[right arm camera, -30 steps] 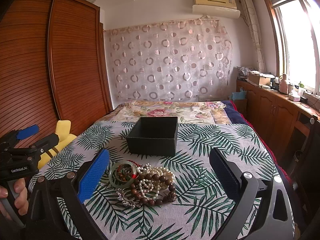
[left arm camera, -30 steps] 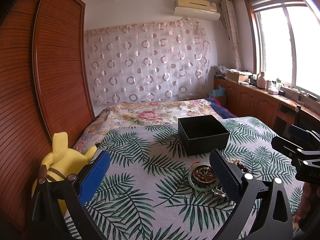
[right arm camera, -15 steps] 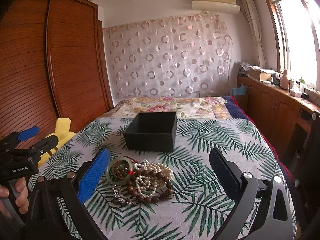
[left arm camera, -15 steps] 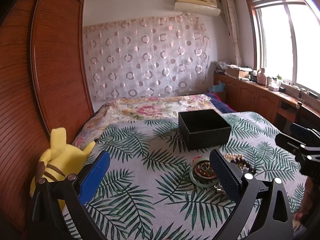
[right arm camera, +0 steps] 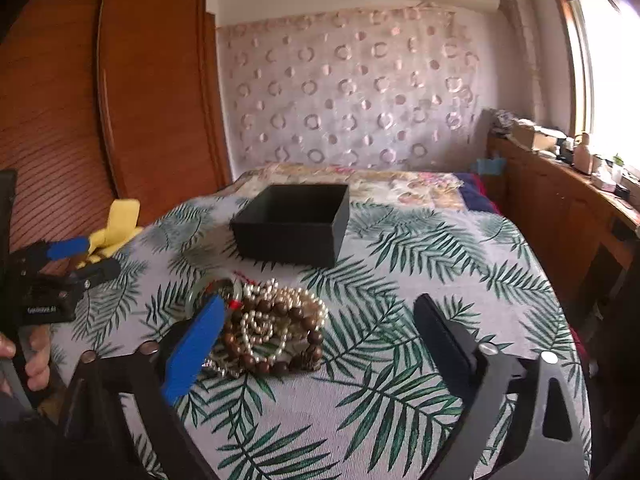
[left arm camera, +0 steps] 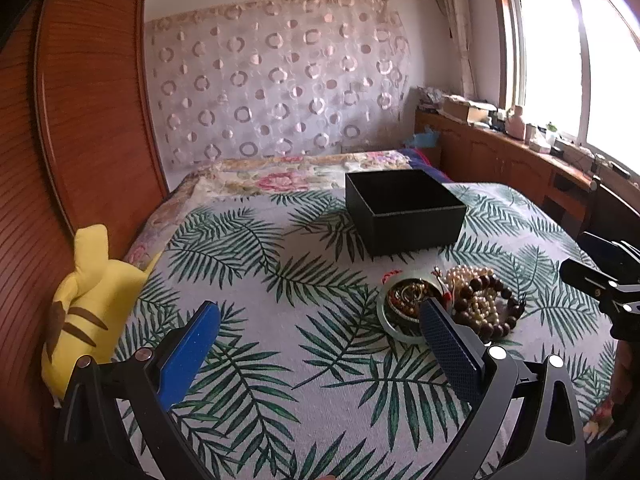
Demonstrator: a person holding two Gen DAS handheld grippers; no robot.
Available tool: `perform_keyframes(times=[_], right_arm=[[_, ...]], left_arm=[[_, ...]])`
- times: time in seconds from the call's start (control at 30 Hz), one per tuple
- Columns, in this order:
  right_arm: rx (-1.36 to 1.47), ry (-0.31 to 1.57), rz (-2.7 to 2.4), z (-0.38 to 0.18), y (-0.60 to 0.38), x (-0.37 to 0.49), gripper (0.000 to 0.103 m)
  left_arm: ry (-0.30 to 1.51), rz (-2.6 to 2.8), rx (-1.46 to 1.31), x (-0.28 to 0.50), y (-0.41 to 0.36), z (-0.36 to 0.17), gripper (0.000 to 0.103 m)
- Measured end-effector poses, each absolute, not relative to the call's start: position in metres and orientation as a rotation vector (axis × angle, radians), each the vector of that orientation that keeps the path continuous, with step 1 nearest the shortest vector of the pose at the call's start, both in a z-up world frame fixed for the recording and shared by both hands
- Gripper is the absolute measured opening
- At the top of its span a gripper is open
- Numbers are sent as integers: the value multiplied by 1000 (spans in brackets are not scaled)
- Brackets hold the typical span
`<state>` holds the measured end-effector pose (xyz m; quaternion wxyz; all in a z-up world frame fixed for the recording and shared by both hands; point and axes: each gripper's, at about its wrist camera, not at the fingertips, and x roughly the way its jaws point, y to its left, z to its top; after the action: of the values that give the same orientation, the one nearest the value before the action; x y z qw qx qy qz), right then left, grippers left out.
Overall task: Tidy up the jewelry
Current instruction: 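Grasp the brown bead bracelet with the right tool while the left grasps the jade bangle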
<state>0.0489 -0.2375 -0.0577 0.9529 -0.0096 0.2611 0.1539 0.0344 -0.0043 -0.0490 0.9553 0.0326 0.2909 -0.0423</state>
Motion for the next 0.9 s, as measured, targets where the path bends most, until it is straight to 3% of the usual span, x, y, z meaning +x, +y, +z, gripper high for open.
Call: perform_keyframes(times=[0.13,0.3,0.4,0.73,0.83,0.9], right_arm=[[-28,597,372,-70,-235,57,77],[-38,674,431,-79,-234,71,47],[-35,714,451,-84,-236,82,40],[-68,861,484,-108,-227,115,33],[-78,879,511,-110,-225,117,15],[-95,865,514,-107,-225,115,15]], left_arm=[[624,-113,64,41,-4,-56,96],[656,-139,73,48,-7,-65,96],[672,-157,74,51,-9,-71,96],[778,-248,96,74,-20,-94,96],[795,-272,126,81,-28,-97,96],[808,-291,141,84,-34,-99,96]])
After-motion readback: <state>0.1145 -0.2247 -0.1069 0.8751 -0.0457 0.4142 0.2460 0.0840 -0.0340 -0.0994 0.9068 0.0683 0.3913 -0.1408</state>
